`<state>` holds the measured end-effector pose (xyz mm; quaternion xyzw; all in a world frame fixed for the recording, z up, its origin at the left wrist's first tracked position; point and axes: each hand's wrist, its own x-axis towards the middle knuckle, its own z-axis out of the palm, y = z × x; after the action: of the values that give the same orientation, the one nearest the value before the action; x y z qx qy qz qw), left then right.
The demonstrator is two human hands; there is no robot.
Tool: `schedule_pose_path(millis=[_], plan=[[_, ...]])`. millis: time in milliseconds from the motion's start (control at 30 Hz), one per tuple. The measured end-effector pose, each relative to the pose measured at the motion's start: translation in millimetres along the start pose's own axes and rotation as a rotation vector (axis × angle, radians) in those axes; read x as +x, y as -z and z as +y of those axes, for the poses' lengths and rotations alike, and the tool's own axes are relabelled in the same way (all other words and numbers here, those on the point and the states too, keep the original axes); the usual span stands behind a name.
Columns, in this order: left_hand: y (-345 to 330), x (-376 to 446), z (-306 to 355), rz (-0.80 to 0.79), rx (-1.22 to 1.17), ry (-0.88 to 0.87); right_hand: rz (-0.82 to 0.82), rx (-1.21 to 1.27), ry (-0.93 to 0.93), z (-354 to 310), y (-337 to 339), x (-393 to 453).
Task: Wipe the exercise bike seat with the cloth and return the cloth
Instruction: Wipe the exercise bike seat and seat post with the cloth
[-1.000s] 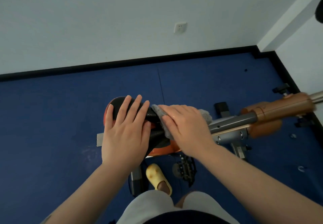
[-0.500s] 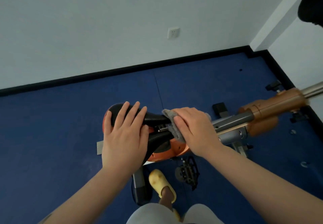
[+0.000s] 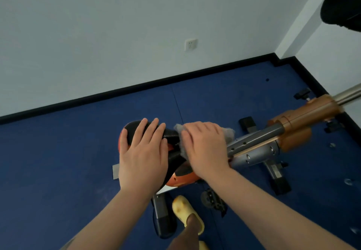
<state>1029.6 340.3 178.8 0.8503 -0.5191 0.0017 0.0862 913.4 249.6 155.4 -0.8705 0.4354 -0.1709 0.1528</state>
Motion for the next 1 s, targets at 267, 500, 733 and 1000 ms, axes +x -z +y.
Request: schedule_pose_path(millis=[267, 500, 733, 1000], plan=[[-2, -1, 2, 0.004, -0.002, 0.012, -0.115, 0.277, -0.058, 46, 10, 9], [-4, -2, 3, 0.028, -0.016, 0.019, 0.263, 0.828, -0.454, 22, -11, -20], [-5, 3, 2, 0.026, -0.015, 0.016, 0.115, 0.95, -0.633, 33, -2, 8], [-8, 0, 3, 0.05, -0.036, 0.012, 0.239, 0.907, -0.723, -39, -12, -40]])
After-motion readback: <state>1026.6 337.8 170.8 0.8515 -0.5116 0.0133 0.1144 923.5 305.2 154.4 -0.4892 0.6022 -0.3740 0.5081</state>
